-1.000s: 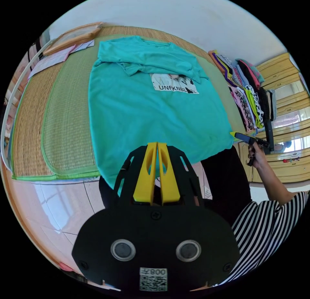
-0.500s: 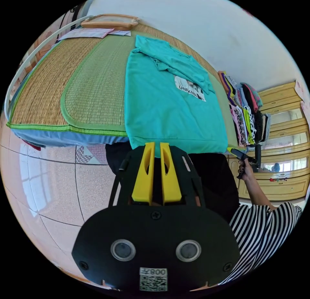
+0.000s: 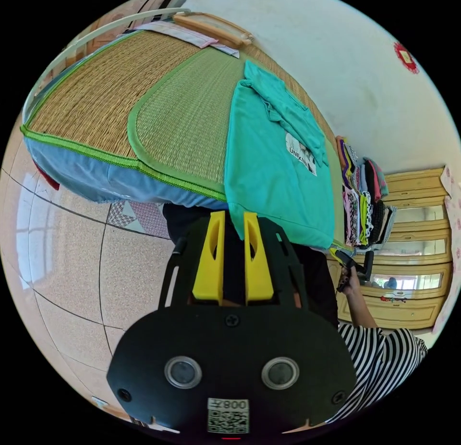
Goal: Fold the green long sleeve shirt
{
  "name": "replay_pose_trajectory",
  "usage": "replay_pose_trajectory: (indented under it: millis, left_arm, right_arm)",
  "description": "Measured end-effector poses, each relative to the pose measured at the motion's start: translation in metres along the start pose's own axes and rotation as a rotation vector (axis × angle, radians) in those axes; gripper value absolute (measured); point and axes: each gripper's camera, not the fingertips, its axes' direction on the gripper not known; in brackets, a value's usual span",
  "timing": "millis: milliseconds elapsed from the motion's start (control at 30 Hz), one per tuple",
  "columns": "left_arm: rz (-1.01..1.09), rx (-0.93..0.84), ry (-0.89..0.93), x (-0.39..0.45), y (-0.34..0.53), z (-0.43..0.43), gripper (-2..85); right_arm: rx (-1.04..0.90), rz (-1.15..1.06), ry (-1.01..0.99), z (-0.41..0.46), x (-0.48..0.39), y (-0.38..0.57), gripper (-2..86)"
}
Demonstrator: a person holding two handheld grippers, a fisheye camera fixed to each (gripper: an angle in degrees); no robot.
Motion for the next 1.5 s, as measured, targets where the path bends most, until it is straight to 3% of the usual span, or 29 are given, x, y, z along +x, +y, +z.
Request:
replay_pose_trajectory:
  millis: [1500]
  left_arm:
    - [-0.019, -0.105, 0.053, -0.023, 0.017, 0.178, 5.6]
  right_arm:
    - [-0.021, 0.083, -0.258, 0.118, 0.012, 0.045, 7.6]
